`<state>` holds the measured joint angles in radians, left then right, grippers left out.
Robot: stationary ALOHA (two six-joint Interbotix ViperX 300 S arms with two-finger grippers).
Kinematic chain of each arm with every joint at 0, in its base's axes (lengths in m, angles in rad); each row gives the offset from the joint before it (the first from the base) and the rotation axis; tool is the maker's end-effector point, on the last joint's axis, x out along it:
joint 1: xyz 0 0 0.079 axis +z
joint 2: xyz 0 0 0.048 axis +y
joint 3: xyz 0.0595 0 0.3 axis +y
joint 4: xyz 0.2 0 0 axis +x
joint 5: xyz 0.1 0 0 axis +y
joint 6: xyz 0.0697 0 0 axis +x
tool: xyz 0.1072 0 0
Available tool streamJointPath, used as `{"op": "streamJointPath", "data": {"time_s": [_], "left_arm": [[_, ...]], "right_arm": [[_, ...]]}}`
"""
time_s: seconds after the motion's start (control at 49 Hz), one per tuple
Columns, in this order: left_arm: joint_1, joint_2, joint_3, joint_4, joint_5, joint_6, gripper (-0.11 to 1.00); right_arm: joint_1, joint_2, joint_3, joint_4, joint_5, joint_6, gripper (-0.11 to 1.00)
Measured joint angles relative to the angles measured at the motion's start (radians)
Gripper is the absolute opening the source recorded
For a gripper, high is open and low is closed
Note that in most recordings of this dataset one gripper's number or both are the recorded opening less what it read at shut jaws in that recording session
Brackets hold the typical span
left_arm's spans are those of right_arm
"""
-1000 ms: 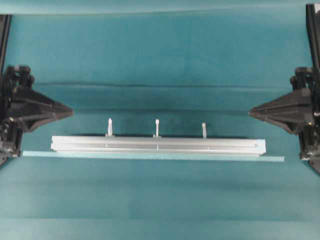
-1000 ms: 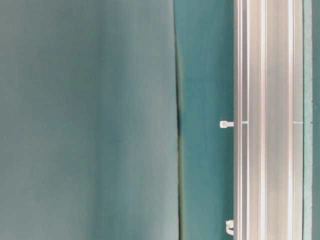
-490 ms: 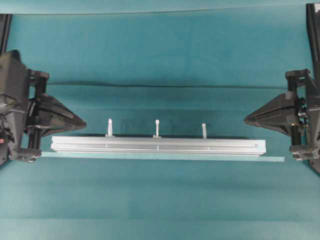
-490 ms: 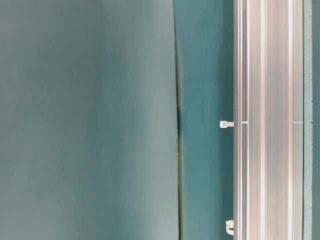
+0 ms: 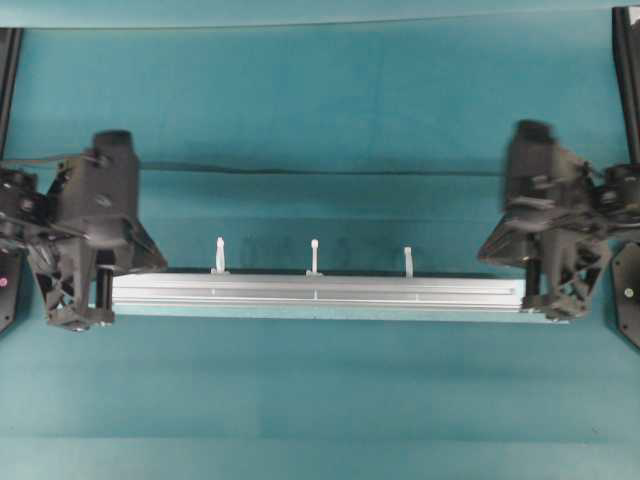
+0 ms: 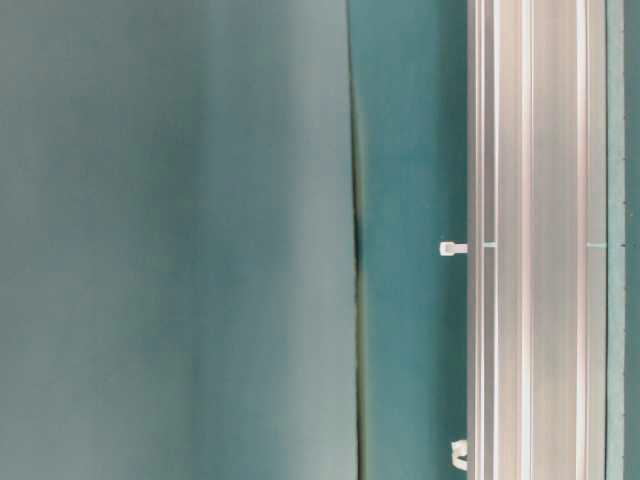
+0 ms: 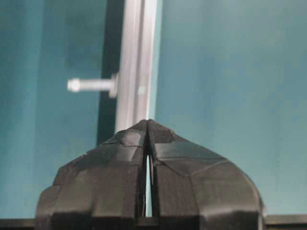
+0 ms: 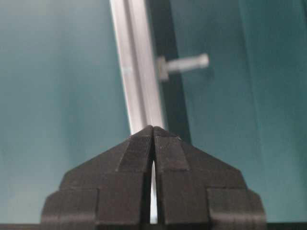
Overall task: Lift the large metal rail with both hands.
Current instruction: 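Move both open grippers over the left and right ends of the rail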
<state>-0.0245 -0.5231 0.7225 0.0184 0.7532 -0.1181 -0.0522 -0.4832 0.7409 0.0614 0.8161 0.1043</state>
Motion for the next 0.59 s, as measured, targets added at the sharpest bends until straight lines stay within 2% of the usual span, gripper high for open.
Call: {"op": "streamJointPath", "data": {"time_s": [0.204, 0.367, 0.592], "left_arm": [[0.002, 0.038, -0.015, 0.000, 0.054, 0.049, -0.02], [0.003, 0.052, -0.025, 0.000, 0.060, 0.066, -0.02], [0.002, 0.054, -0.025, 0.000, 0.060, 0.064, -0.02]], "right_arm": [[0.000, 0.146, -0.121, -0.014, 0.164, -0.051, 0.00], [0.000, 0.196, -0.161, -0.015, 0.186, -0.098, 0.00], [0.009, 0.207, -0.167, -0.017, 0.190, -0.114, 0.00]]}}
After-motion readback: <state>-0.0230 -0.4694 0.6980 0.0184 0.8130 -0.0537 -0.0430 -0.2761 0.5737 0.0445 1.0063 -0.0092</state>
